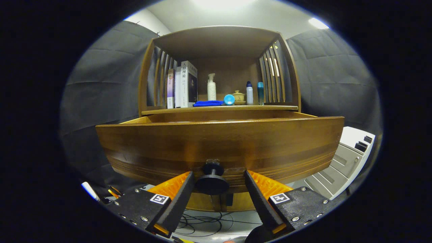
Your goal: Pull open the drawer, take out the items inside it, and place them on the countertop above the cabinet.
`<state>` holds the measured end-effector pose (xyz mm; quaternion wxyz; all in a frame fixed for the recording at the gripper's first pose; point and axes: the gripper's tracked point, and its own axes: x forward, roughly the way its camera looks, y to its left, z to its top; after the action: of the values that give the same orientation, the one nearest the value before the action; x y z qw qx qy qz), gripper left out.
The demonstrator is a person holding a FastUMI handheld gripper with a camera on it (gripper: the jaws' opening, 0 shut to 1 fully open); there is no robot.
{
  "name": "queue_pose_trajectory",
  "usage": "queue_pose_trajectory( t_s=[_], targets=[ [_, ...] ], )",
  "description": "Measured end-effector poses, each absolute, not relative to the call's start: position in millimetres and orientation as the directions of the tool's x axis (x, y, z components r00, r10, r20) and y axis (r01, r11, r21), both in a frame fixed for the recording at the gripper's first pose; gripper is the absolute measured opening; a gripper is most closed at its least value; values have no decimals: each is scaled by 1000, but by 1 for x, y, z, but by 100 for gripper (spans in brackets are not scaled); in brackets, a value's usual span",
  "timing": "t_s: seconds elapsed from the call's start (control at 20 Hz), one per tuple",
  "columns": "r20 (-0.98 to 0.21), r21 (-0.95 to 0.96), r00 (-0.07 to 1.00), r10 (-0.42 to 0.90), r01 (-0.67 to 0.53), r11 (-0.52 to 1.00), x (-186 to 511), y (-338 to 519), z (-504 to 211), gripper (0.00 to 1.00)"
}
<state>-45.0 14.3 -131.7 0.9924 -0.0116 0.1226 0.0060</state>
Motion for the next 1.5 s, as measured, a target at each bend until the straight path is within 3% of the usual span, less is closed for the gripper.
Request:
queue_pose_trajectory(
  t_s=[1.5],
  targets=[
    [-234, 9, 972, 3, -1, 1000, 26, 16, -130, 94]
  ],
)
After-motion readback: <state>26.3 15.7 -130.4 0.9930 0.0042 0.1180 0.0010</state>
